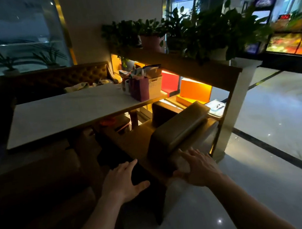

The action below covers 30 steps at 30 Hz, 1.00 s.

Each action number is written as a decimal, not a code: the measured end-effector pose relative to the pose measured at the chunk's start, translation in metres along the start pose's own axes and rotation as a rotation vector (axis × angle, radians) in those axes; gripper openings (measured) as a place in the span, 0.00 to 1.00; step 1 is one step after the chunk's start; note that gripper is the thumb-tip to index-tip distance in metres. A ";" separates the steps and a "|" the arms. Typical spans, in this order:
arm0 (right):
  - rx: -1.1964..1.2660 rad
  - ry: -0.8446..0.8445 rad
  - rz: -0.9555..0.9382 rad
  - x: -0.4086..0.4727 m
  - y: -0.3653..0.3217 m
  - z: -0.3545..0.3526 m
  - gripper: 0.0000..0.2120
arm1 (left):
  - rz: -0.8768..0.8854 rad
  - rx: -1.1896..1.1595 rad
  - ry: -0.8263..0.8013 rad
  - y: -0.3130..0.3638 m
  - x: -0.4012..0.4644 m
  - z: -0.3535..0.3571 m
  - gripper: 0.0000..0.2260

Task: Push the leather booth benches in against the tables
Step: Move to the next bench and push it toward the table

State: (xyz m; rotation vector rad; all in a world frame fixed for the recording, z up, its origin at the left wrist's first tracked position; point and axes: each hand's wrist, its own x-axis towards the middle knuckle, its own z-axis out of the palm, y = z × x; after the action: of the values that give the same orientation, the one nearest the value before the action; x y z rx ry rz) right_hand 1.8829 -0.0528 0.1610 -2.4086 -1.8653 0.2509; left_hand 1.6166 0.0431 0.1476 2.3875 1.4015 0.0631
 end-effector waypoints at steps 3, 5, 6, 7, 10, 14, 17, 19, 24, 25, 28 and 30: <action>-0.010 0.007 0.032 0.008 0.061 -0.010 0.46 | 0.018 -0.022 -0.039 0.056 0.031 0.015 0.44; -0.011 0.007 0.055 0.017 0.094 -0.010 0.45 | 0.031 -0.029 -0.053 0.086 0.053 0.028 0.43; -0.011 0.006 0.067 0.023 0.109 -0.009 0.45 | 0.036 -0.033 -0.059 0.100 0.065 0.036 0.43; -0.011 0.002 0.079 0.031 0.123 -0.007 0.45 | 0.040 -0.034 -0.067 0.113 0.077 0.044 0.43; -0.008 -0.018 0.094 0.059 0.163 0.002 0.45 | 0.054 -0.048 -0.104 0.145 0.117 0.069 0.43; -0.022 -0.049 0.088 0.113 0.217 0.012 0.45 | 0.059 -0.092 -0.139 0.178 0.186 0.104 0.42; -0.036 -0.107 0.079 0.162 0.256 0.017 0.45 | 0.033 -0.147 -0.150 0.199 0.243 0.129 0.41; -0.048 -0.146 0.062 0.193 0.280 0.019 0.44 | 0.006 -0.166 -0.164 0.211 0.277 0.144 0.40; -0.047 -0.206 0.000 0.264 0.326 0.019 0.44 | -0.071 -0.196 -0.203 0.236 0.338 0.171 0.39; -0.047 -0.218 -0.011 0.277 0.334 0.021 0.43 | -0.089 -0.203 -0.210 0.239 0.348 0.176 0.39; -0.039 -0.263 -0.030 0.313 0.360 0.036 0.43 | -0.150 -0.219 -0.214 0.246 0.375 0.195 0.39; -0.035 -0.300 -0.062 0.338 0.379 0.052 0.43 | -0.205 -0.224 -0.203 0.248 0.391 0.212 0.39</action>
State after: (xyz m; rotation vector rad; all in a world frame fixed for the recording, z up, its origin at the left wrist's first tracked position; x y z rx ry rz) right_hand 2.3165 0.1768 0.0208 -2.4436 -2.0733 0.6110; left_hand 2.0680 0.2058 -0.0230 2.0001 1.4500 -0.0703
